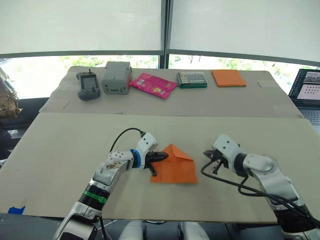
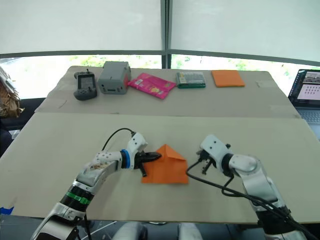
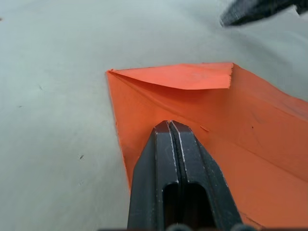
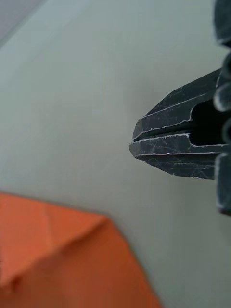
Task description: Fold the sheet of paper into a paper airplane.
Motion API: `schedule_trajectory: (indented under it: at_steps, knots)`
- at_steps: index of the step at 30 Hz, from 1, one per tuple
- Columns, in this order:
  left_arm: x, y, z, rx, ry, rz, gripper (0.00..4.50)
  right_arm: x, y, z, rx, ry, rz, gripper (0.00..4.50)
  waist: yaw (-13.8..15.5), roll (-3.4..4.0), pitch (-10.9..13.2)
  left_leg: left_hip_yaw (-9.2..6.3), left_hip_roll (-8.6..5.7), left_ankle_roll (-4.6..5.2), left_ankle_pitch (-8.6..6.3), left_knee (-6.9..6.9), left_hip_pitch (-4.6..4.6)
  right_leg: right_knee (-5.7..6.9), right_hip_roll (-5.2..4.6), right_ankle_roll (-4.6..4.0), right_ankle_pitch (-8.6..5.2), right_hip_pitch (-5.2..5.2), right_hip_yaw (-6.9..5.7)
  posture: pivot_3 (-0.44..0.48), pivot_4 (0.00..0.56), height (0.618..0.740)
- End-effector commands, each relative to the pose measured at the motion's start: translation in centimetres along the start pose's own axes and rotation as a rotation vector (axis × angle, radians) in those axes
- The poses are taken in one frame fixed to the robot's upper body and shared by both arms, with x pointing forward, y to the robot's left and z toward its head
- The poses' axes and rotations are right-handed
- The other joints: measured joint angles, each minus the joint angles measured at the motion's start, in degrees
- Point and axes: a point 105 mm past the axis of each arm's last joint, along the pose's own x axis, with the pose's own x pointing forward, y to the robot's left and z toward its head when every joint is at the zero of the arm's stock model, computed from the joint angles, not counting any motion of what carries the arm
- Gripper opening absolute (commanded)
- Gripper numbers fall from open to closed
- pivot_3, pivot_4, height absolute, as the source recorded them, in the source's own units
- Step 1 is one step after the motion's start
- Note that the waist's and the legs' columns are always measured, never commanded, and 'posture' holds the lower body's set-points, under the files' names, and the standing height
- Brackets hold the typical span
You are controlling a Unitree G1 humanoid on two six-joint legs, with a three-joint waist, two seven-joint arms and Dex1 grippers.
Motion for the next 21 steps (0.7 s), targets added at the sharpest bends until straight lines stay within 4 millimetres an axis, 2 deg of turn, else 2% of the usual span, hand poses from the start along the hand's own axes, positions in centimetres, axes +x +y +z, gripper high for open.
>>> schedule_trajectory:
  at_steps: [1,5,10,14,21]
  knots:
    - [0.4,-0.2,-2.3,-0.038,0.072,0.008,0.03,0.3,-0.4,1.6,-0.118,-0.065,0.004,0.0,-0.2,0.0,0.0,0.0,0.01,0.0,0.0,0.05,0.0,0.03,0.02,0.0,0.0,0.0,0.01,0.0,0.15,0.74]
    - [0.2,-0.4,-2.5,-0.039,0.069,0.015,0.03,1.4,-1.1,2.7,-0.2,-0.083,0.04,0.0,-0.6,0.0,0.0,0.01,0.02,0.0,0.0,0.13,0.03,0.06,0.07,0.01,0.01,0.03,0.01,0.0,0.15,0.74]
    - [0.0,-0.3,-2.6,-0.039,0.06,0.034,0.03,2.0,-1.4,2.7,-0.326,-0.051,0.112,0.0,-0.4,0.0,0.0,-0.01,0.03,0.08,-0.05,0.13,-0.05,0.01,0.06,0.01,0.0,0.0,0.0,0.0,0.15,0.74]
    - [-0.2,-0.4,-2.7,-0.048,0.057,0.049,0.03,2.2,-0.1,2.7,-0.381,-0.046,0.267,0.0,-0.6,0.0,0.0,0.01,0.08,0.12,-0.08,0.13,-0.07,0.0,0.02,0.01,0.0,-0.02,0.03,0.0,0.15,0.74]
    - [-0.2,-0.5,-2.8,-0.052,0.055,0.058,0.03,2.8,1.1,3.0,-0.416,-0.088,0.39,0.0,-0.7,0.0,0.0,0.0,0.09,0.13,-0.08,0.13,-0.02,0.02,0.05,0.01,0.01,-0.01,0.02,0.0,0.15,0.74]
